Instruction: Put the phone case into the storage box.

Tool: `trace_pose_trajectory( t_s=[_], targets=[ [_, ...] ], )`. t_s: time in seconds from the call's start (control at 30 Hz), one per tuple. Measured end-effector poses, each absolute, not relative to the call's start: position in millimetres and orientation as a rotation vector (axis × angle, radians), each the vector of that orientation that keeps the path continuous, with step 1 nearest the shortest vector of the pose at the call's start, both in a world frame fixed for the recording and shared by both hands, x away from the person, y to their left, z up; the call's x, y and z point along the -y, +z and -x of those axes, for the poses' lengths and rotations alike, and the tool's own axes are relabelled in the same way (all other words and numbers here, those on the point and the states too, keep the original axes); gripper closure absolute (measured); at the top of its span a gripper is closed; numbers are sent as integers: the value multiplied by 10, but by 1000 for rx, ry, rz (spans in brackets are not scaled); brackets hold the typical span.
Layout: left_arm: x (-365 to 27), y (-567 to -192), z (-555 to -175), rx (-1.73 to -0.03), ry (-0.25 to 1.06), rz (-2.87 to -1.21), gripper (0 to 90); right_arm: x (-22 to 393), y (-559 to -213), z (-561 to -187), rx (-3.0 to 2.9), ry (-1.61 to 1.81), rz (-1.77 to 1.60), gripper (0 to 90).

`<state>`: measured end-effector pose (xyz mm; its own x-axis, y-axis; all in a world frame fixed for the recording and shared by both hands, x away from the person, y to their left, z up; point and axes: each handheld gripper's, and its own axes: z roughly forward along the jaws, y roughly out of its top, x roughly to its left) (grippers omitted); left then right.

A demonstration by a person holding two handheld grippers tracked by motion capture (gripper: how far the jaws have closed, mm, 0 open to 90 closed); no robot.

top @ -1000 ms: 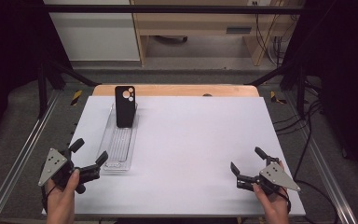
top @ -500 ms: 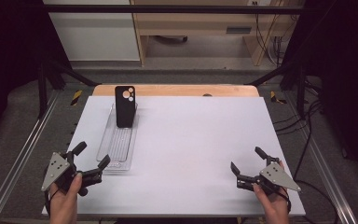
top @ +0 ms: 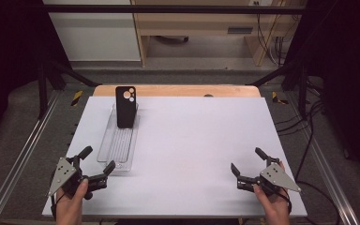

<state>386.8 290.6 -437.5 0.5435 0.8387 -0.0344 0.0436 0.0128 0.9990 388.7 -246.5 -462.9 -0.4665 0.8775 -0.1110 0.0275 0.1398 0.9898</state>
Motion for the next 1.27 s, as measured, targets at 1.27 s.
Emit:
trace_pose_trajectory(
  t_s=[1.27],
  targets=[
    [-2809,-4508,-3834,-763,783,-1481,3,2231,-4740,-4052,-1724,1410,-822,23]
  ],
)
